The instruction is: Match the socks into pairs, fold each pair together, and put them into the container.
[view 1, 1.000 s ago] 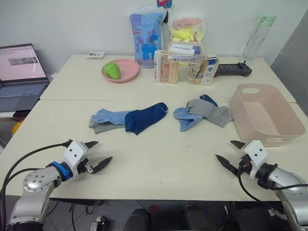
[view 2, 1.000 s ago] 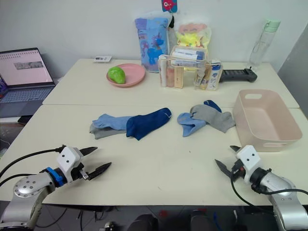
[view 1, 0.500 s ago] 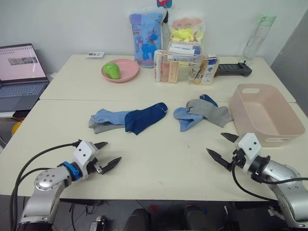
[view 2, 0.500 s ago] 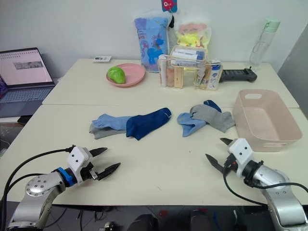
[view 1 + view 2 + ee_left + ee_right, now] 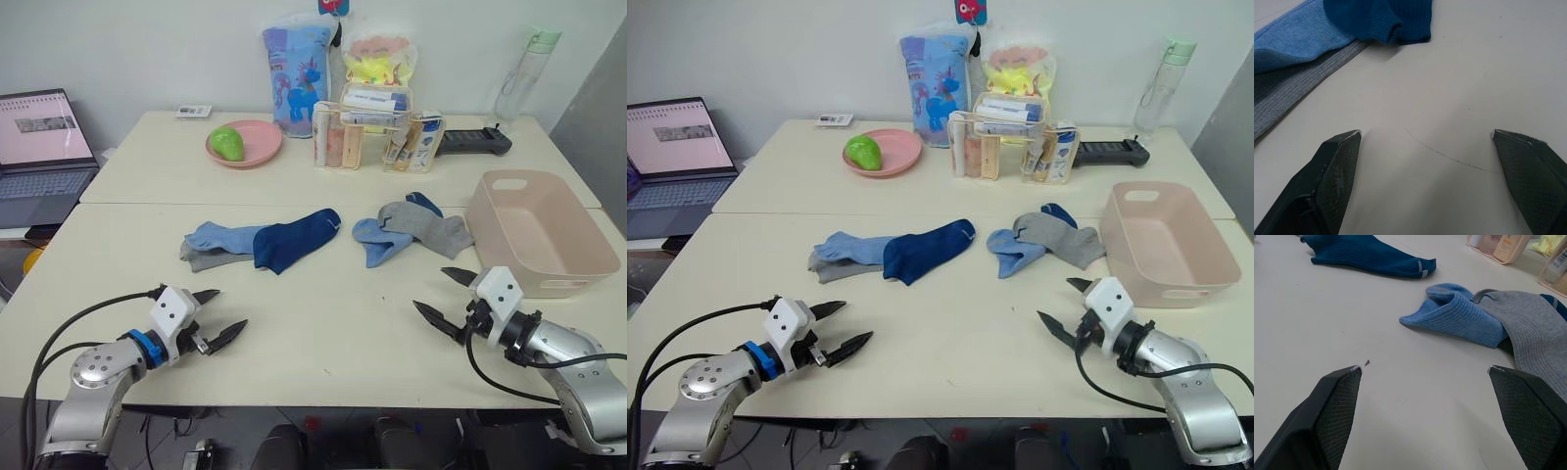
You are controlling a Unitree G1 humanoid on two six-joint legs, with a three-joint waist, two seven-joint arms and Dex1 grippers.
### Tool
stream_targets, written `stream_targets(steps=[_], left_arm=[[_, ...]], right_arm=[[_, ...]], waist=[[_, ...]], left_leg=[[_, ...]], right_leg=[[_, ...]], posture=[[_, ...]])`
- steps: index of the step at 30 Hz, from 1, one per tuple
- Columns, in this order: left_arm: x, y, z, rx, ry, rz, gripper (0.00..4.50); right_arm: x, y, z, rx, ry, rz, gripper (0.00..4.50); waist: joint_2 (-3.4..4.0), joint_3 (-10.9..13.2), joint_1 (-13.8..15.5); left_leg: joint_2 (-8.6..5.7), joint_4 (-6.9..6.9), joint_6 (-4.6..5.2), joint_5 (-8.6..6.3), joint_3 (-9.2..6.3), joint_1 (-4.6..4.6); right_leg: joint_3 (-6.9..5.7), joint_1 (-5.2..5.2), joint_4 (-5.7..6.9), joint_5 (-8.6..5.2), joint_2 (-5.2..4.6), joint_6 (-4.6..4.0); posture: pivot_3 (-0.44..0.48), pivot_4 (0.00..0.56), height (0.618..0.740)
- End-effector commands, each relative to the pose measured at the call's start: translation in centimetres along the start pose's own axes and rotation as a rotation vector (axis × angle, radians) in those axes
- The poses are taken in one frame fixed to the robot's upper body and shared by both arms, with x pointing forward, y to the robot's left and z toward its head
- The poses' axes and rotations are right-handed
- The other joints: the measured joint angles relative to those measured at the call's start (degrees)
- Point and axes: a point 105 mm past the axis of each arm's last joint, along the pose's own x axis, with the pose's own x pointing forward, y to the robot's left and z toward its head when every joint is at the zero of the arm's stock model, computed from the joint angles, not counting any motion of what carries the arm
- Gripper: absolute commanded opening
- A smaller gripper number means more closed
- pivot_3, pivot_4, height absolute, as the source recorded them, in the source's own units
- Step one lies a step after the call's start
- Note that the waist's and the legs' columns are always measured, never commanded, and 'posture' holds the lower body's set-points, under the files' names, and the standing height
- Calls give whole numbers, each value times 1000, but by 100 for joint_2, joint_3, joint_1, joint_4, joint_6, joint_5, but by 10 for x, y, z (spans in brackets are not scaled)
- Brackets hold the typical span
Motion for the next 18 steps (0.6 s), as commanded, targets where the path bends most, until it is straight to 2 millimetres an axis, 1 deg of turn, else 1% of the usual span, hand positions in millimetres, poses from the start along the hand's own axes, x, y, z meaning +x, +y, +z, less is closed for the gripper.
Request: stream_targets(steps=[1, 6, 9, 12, 15, 16, 18], left_arm=[[2, -11, 12, 8, -42, -66, 4500], [3, -17, 18, -4, -56, -108, 4500], [7, -28, 29, -31, -86, -169, 4500], [14, -38, 47, -38, -131, -230, 4500], [22, -51, 75, -18, -183, -326, 4500], [22, -55, 81, 2, -185, -360, 4500], [24, -59, 94, 24, -194, -405, 4500]], right_arm=[[2, -6, 10, -49, -39, -24, 4461], [4, -4, 11, -53, -53, -24, 4461], [6, -4, 16, -25, -81, -41, 4461], [10, -8, 24, -44, -99, -66, 4461], [18, -16, 33, -114, -102, -123, 4461], [20, -19, 35, -124, -105, -147, 4461], [25, -23, 38, -135, -105, -177, 4461]], waist=[[-1, 0, 0], [-1, 1, 0], [-1, 1, -1], [-1, 1, -1], [-1, 1, -2], [-1, 1, -3], [-2, 1, -7]], left_leg=[[0, 0, 0, 0, 0, 0], [1, 0, 0, 0, -1, -1], [1, 0, 0, 0, 0, -1], [1, 0, 0, 0, 0, -2], [0, 2, -1, 0, 0, -1], [0, 2, -1, 1, 0, -1], [1, 2, -1, 1, -1, -1]], right_leg=[[-1, 0, -1, 0, 0, 0], [-2, -1, 0, 0, 1, 0], [0, -1, 0, 0, 1, 0], [0, -1, 0, 0, 1, 0], [0, 0, 1, 0, 1, 0], [0, -1, 2, 0, 1, 0], [0, -1, 2, 0, 3, 0]], posture=[[0, 150, 703], [0, 150, 703], [0, 150, 703], [0, 150, 703], [0, 150, 703], [0, 150, 703], [0, 150, 703]])
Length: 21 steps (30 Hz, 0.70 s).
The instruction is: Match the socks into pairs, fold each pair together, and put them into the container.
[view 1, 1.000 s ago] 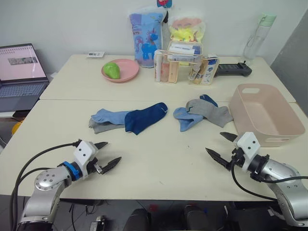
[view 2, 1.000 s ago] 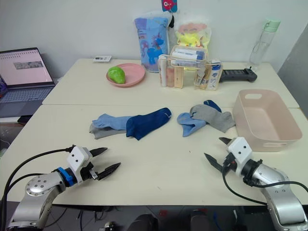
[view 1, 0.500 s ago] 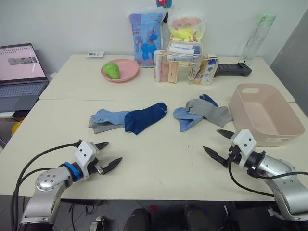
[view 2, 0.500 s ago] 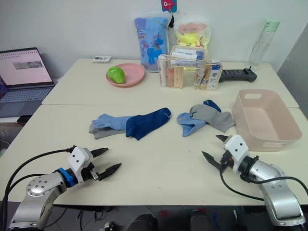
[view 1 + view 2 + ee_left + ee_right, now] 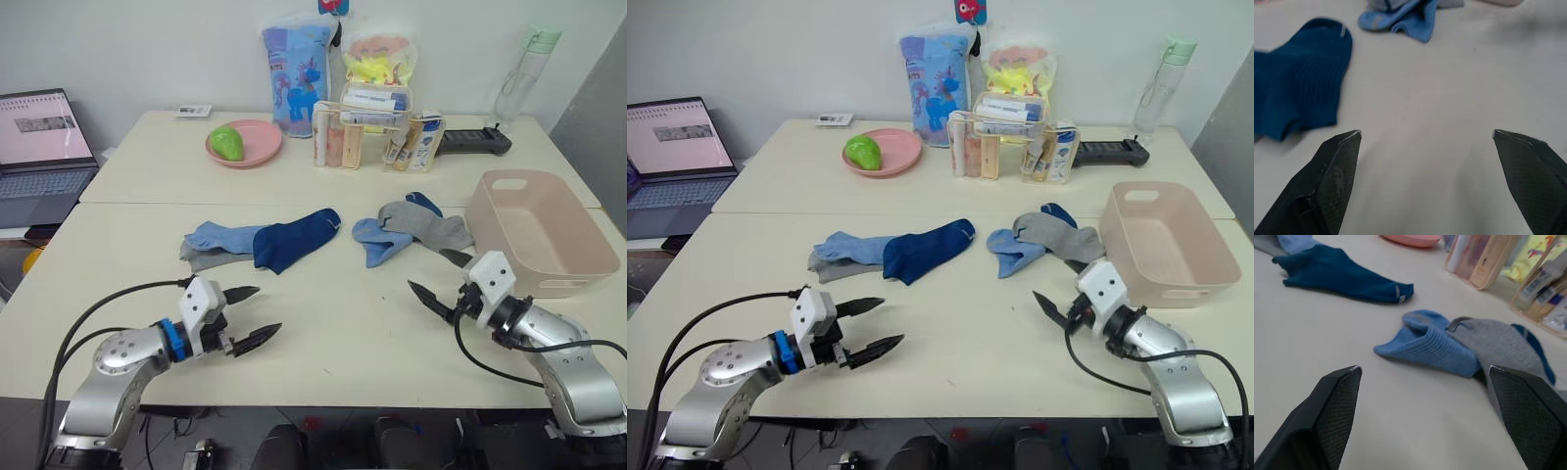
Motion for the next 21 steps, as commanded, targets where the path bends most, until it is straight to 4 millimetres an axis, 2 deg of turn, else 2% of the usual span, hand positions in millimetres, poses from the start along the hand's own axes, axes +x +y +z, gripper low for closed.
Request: stream_targets(steps=[1, 5, 8, 15, 21], left_arm=[[8, -9, 32, 51, -39, -104, 4500], [14, -12, 59, 85, -67, -171, 4500], [17, -17, 70, 96, -74, -210, 4500], [26, -20, 79, 134, -89, -229, 4500], [28, -22, 81, 141, -92, -233, 4500]], right_arm=[[8, -7, 10, -65, -12, -73, 4461], [21, -21, 4, -214, 55, -178, 4461], [31, -27, -1, -325, 101, -223, 4461], [52, -29, -26, -385, 187, -258, 4461], [66, -44, -33, -381, 215, -308, 4461]], waist=[[0, 0, -2], [-2, 1, -6], [-2, 2, -13], [-3, 2, -16], [-4, 3, -19]], left_leg=[[1, 0, -1, 0, 0, 0], [-1, -1, -1, 1, 5, -2], [-4, 1, -3, 2, 12, -1], [-2, 0, -10, 7, 17, -4], [-2, 2, -10, 7, 24, -4]], right_leg=[[0, -1, 0, 0, 1, 0], [2, -3, -1, 0, 2, 0], [2, -4, 1, 0, 2, 0], [3, -11, 1, 0, 5, 0], [3, -15, 5, 0, 5, 0]], posture=[[0, 150, 703], [0, 150, 703], [0, 150, 703], [0, 150, 703], [0, 150, 703]])
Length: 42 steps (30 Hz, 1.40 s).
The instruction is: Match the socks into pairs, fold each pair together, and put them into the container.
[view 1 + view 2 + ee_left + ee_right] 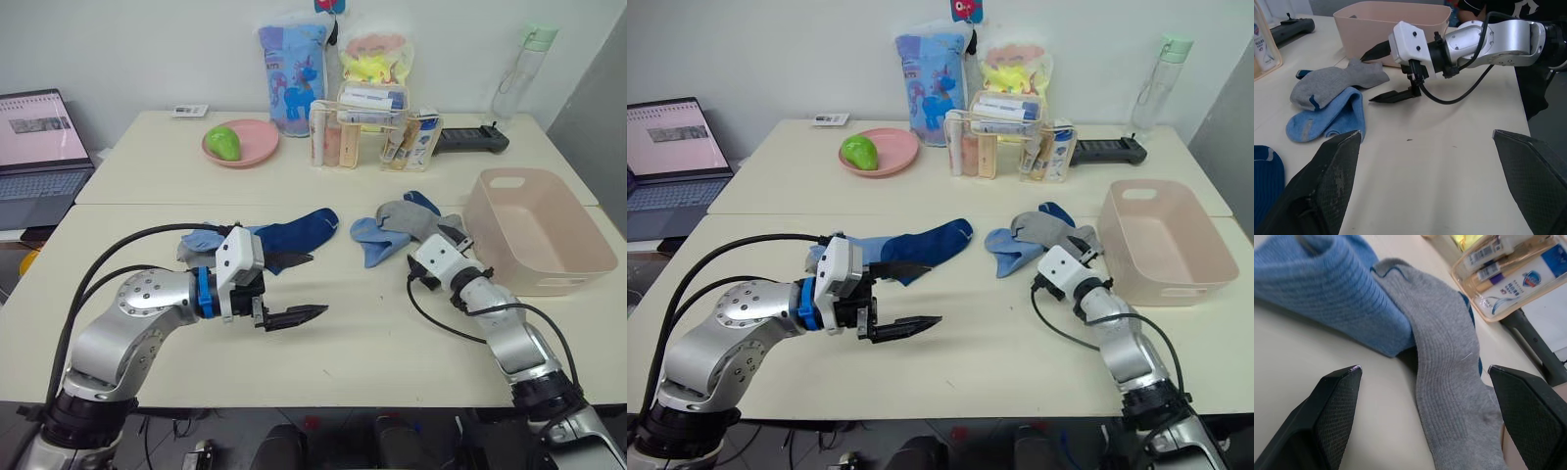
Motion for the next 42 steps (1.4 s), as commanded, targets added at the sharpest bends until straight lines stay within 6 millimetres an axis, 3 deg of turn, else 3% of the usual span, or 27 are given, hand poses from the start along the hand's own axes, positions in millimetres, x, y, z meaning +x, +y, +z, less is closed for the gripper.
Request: stream_targets(steps=[1, 5, 11, 15, 23, 29, 35, 40, 42], left_arm=[[4, -4, 12, 50, -21, -14, 4500], [6, -6, 15, 50, -32, -14, 4500], [11, -6, 18, 48, -44, -12, 4500], [11, -2, 19, 48, -57, 18, 4500], [8, 1, 16, 46, -50, 35, 4500], [0, 7, 10, 42, -29, 76, 4500], [-24, 16, 10, 28, 10, 142, 4500], [-37, 3, 3, 1, 91, 88, 4500], [-40, -2, 0, -16, 108, 73, 4500]], right_arm=[[11, -19, 8, -8, -19, -74, 4461], [16, -26, 5, 4, -18, -96, 3599], [19, -28, 6, 7, -27, -87, 1500], [16, -32, 18, 68, -82, -93, 113], [7, -43, 41, 79, -159, -109, 49], [-22, -60, 89, 38, -316, -61, 49], [-53, -33, 125, 8, -472, 111, 49], [-70, -7, 134, 10, -536, 242, 49], [-71, 2, 129, -21, -528, 258, 49]], waist=[[-1, 1, -4], [-1, 1, -4], [-1, 1, -3], [-1, 1, -3], [-1, 1, -2], [1, 3, 3], [-1, 5, 2], [-2, 5, 1], [-3, 7, 2]], left_leg=[[1, 0, 0, 0, 1, 0], [2, 0, -1, 1, 3, -1], [1, 1, 0, 0, 9, -9], [2, 1, 0, 0, 8, -8], [2, 1, 0, 0, 8, -8], [2, 0, 0, 0, 5, -13], [7, -1, 5, -3, -8, -13], [4, -1, 5, -2, -4, -12], [5, -2, 5, -2, -7, -12]], right_leg=[[0, -1, 2, 0, 0, 0], [2, -5, 4, 0, 0, 0], [4, -14, 5, 0, 0, 0], [4, -15, 9, 0, 0, 0], [4, -17, 11, 0, 0, 0], [3, -20, 11, 0, 0, 0], [6, -18, 8, 0, 0, 0], [6, -17, 8, 0, 0, 0], [5, -17, 4, 0, 0, 0]], posture=[[0, 150, 703], [0, 150, 703], [0, 150, 703], [0, 150, 703], [0, 150, 703], [0, 150, 703], [0, 150, 703], [0, 150, 703], [0, 150, 703]])
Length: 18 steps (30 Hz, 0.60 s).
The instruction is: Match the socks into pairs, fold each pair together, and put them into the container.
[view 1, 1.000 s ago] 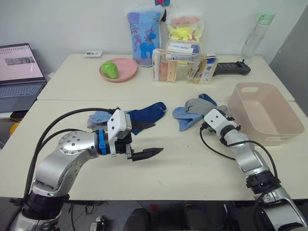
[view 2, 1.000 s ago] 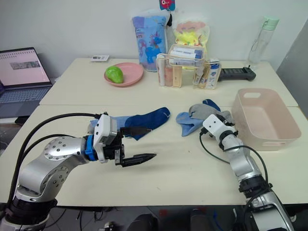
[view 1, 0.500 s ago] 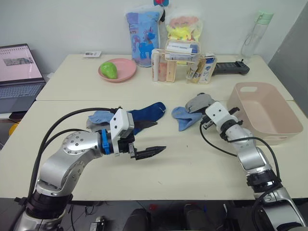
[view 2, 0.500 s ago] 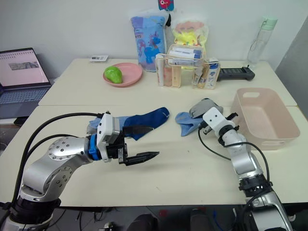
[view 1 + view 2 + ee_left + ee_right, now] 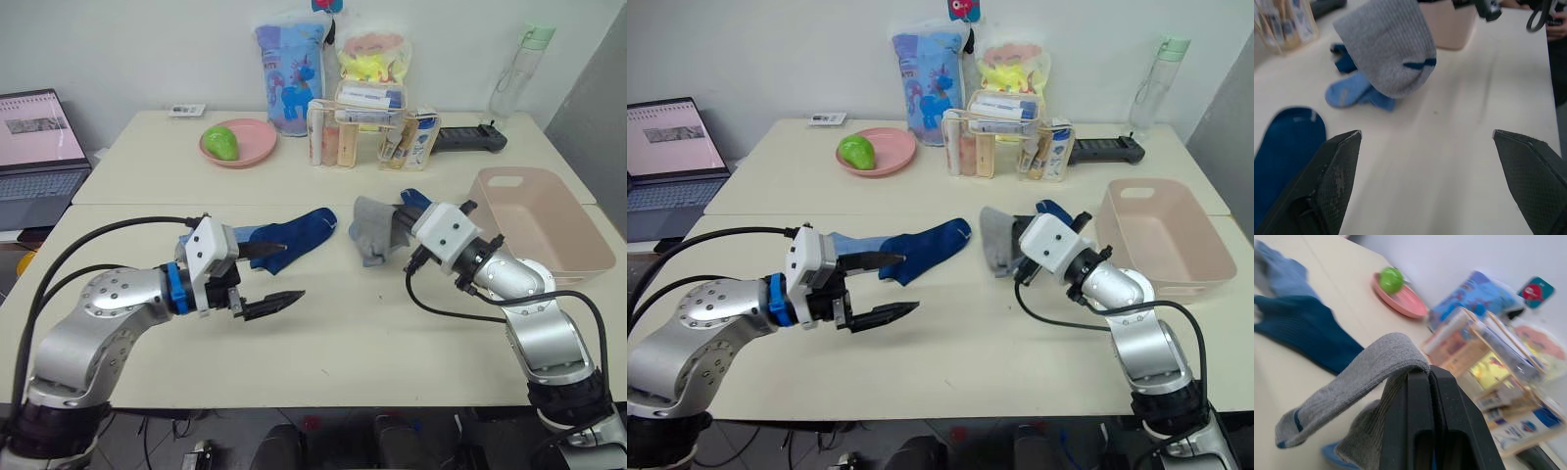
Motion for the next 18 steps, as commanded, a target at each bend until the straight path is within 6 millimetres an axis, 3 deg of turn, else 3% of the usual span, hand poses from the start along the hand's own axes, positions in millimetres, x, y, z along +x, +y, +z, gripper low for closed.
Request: stream_targets(steps=[1, 8, 12, 15, 18], left_arm=[[-6, -9, 8, 26, -3, -33, 4500], [-5, -21, -6, 12, 36, -68, 4500], [-6, -24, -13, 5, 55, -78, 4500], [-2, -24, -15, 4, 48, -79, 4500], [5, -28, -17, 8, 37, -102, 4500]], right_arm=[[-3, 12, 5, -73, -31, 35, 49], [-13, 52, -44, -269, 116, 122, 49], [-28, 62, -52, -250, 153, 192, 49], [-33, 56, -58, -195, 205, 192, 681], [-40, 52, -60, -121, 233, 220, 1712]], waist=[[-4, 2, 1], [-12, 7, 6], [-18, 11, 7], [-19, 11, 5], [-19, 11, 8]], left_leg=[[0, 0, 0, 0, 0, 0], [-2, 0, -1, 1, 3, 3], [-2, 0, -1, 0, 6, 2], [-2, 1, -1, 0, 4, 9], [-2, 1, -1, 0, 1, 12]], right_leg=[[0, 0, 0, 0, 0, 0], [0, 4, -1, 0, -1, 0], [1, 4, -2, 0, -1, 0], [1, 11, 1, 0, -1, -1], [-1, 17, -1, 0, 0, -1]], posture=[[0, 150, 703], [0, 150, 703], [0, 150, 703], [0, 150, 703], [0, 150, 703]])
